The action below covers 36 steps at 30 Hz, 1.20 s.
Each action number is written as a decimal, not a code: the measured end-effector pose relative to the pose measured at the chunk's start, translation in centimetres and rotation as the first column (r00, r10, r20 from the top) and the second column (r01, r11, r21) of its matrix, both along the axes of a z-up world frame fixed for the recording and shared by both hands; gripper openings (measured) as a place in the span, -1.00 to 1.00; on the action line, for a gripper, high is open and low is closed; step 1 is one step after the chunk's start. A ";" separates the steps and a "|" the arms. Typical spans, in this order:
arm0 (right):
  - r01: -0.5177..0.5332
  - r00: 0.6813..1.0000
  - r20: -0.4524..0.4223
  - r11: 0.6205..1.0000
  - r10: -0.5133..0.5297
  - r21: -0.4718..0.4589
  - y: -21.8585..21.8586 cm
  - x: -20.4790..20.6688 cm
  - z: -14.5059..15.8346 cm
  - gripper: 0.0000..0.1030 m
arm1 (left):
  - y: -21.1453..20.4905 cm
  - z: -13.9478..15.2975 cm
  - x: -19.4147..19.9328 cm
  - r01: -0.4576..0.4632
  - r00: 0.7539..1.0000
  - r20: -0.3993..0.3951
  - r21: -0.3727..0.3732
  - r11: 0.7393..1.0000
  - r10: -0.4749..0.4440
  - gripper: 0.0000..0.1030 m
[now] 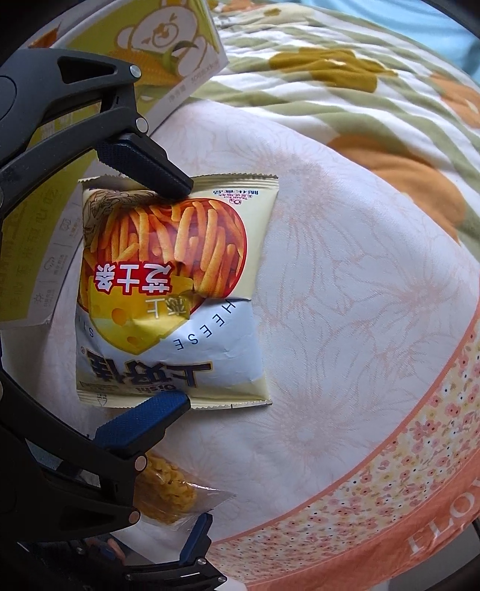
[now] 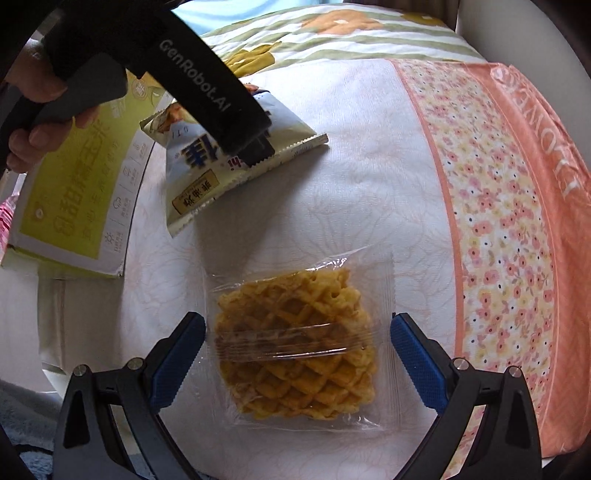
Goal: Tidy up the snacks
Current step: 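Grasp the cheese chips bag with the left tool while the right tool grasps the waffle packet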
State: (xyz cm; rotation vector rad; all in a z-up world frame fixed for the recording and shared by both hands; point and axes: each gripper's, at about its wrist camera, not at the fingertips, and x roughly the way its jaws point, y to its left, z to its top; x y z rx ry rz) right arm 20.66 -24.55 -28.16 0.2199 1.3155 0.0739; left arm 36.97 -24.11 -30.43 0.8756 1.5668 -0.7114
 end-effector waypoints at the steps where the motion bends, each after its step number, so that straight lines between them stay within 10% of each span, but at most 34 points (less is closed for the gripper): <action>1: -0.002 1.000 0.006 1.000 0.002 -0.005 0.2 0.0 -0.1 0.94 | 0.1 0.0 0.0 -0.004 1.000 0.003 -0.003 1.000 0.004 1.00; 14: -0.003 0.999 0.044 1.000 0.004 -0.008 2.0 -1.9 -0.7 0.94 | 1.8 2.8 -0.7 -0.072 0.996 0.037 -0.080 0.994 0.076 0.37; 36: -0.160 0.979 0.100 0.977 0.175 -0.141 5.3 -5.9 -1.2 0.86 | 4.2 5.0 -1.7 -0.184 0.980 0.051 -0.131 0.974 0.191 0.35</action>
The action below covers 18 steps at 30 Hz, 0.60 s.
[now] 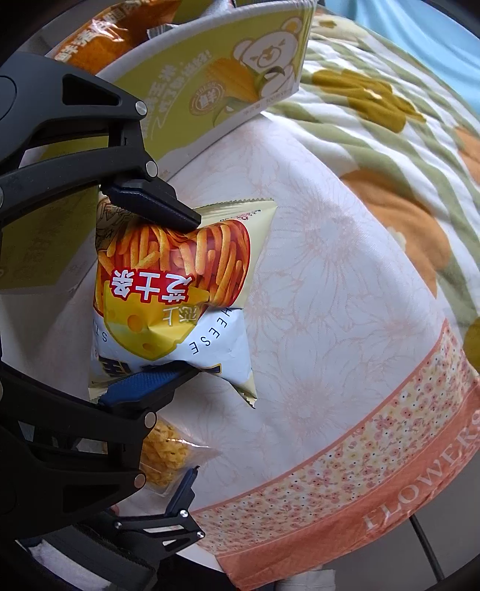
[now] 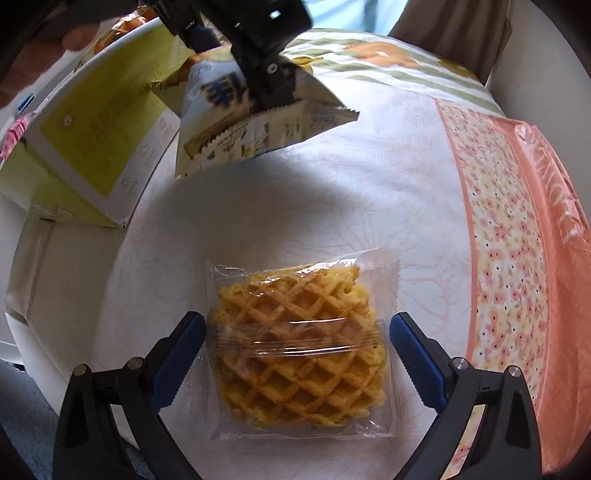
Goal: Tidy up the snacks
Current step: 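Grasp the cheese chips bag with the left tool while the right tool grasps the waffle packet, then carry both packets over the yellow box and open both tools to drop them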
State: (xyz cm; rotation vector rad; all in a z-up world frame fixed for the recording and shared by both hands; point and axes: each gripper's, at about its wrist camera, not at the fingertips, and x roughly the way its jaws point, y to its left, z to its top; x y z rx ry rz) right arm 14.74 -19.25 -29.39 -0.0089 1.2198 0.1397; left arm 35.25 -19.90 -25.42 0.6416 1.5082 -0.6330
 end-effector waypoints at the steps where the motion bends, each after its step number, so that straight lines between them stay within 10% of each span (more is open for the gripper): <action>1: -0.005 1.000 0.006 1.000 0.006 -0.010 0.1 -0.3 0.0 0.77 | 0.0 0.1 0.0 -0.003 1.000 0.002 -0.002 1.000 0.003 0.34; 18: -0.006 0.998 0.069 1.000 0.005 0.017 -2.2 -2.0 4.4 0.44 | 0.5 3.9 -1.4 -0.088 0.995 0.040 -0.063 0.994 0.091 0.34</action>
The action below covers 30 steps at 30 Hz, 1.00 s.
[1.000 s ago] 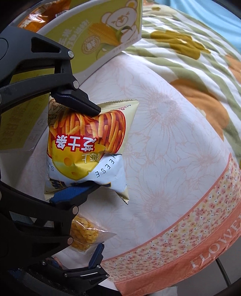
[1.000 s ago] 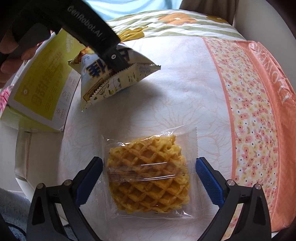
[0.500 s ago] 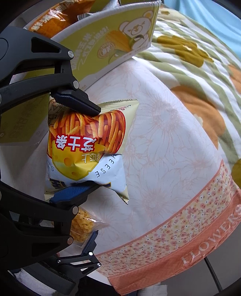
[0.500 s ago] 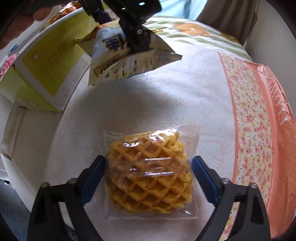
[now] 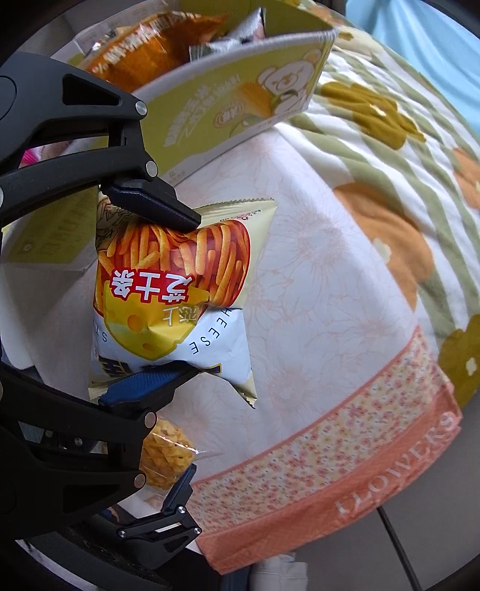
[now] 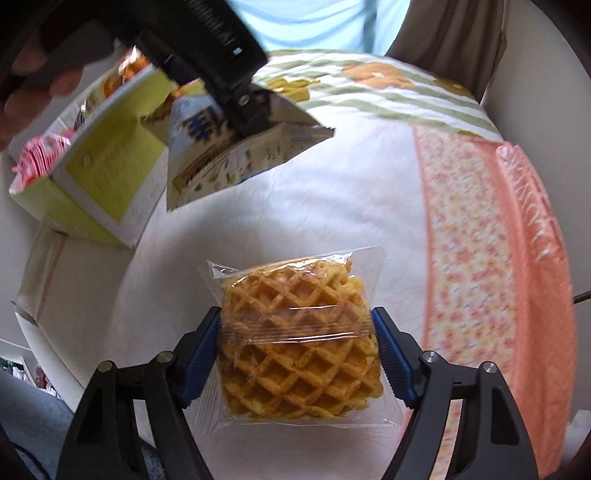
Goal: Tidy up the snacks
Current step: 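Carry both packets over the yellow box and open both tools to drop them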
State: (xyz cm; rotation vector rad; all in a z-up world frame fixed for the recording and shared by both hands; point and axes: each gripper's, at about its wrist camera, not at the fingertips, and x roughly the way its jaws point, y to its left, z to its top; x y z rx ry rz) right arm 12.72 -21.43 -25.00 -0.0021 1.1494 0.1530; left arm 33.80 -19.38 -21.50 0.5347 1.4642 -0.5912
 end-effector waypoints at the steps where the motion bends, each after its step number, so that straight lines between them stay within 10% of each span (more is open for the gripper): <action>1: 0.002 1.000 0.012 1.000 -0.002 0.001 -0.4 0.1 0.9 0.44 | 0.1 0.7 0.0 -0.009 1.000 0.009 -0.011 1.000 0.009 0.34; 18: -0.147 0.971 0.187 0.989 0.150 -0.032 0.6 4.0 16.4 0.44 | 11.4 17.4 -0.2 -0.285 0.919 0.181 -0.309 0.907 0.350 0.35; 30: -0.313 0.925 0.237 0.949 0.296 0.035 8.7 8.2 19.3 0.44 | 25.9 18.2 -1.0 -0.504 0.785 0.205 -0.337 0.795 0.584 0.35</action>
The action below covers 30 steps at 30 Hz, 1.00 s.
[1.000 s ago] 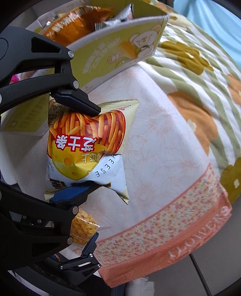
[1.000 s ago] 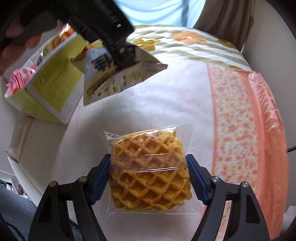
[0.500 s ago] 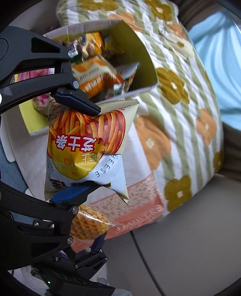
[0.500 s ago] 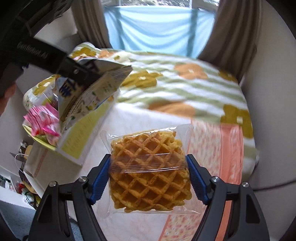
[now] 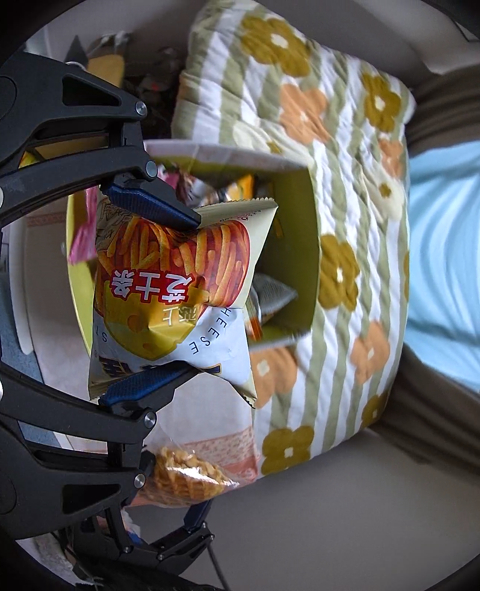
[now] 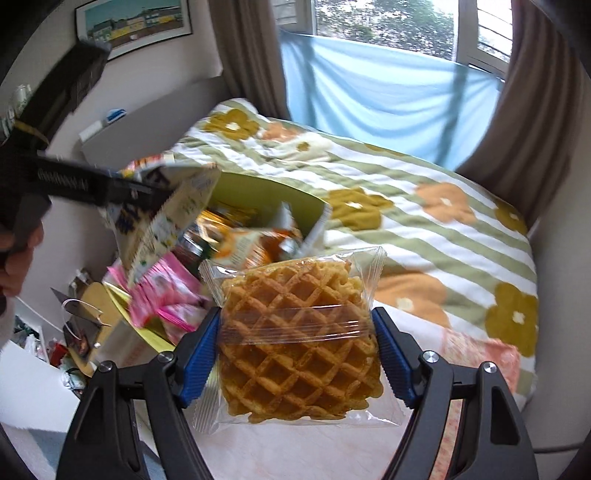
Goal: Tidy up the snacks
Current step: 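Carry both packets over the yellow box and open both tools to drop them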
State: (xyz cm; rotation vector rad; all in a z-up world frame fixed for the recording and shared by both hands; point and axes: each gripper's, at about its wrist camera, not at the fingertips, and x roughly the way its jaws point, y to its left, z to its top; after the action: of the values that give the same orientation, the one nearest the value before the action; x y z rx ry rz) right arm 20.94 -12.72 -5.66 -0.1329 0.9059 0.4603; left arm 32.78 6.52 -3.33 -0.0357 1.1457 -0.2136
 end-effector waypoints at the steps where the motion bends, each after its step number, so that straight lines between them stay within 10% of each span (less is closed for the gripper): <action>1: -0.013 1.000 -0.003 1.000 0.013 0.007 1.1 0.2 0.1 0.44 | 0.9 -0.4 -0.1 -0.013 1.000 -0.006 0.000 1.000 0.013 0.35; 30: 0.104 0.977 -0.182 0.994 -0.108 -0.034 10.0 2.5 -5.8 0.44 | 7.4 -7.4 5.1 0.115 0.992 -0.053 -0.017 0.993 -0.116 0.78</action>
State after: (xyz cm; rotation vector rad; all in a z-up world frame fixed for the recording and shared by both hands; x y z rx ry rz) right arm 23.45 -2.74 -11.49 -0.0637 1.0945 0.3664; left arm 37.90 13.90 -10.70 0.0130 1.2012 -0.3253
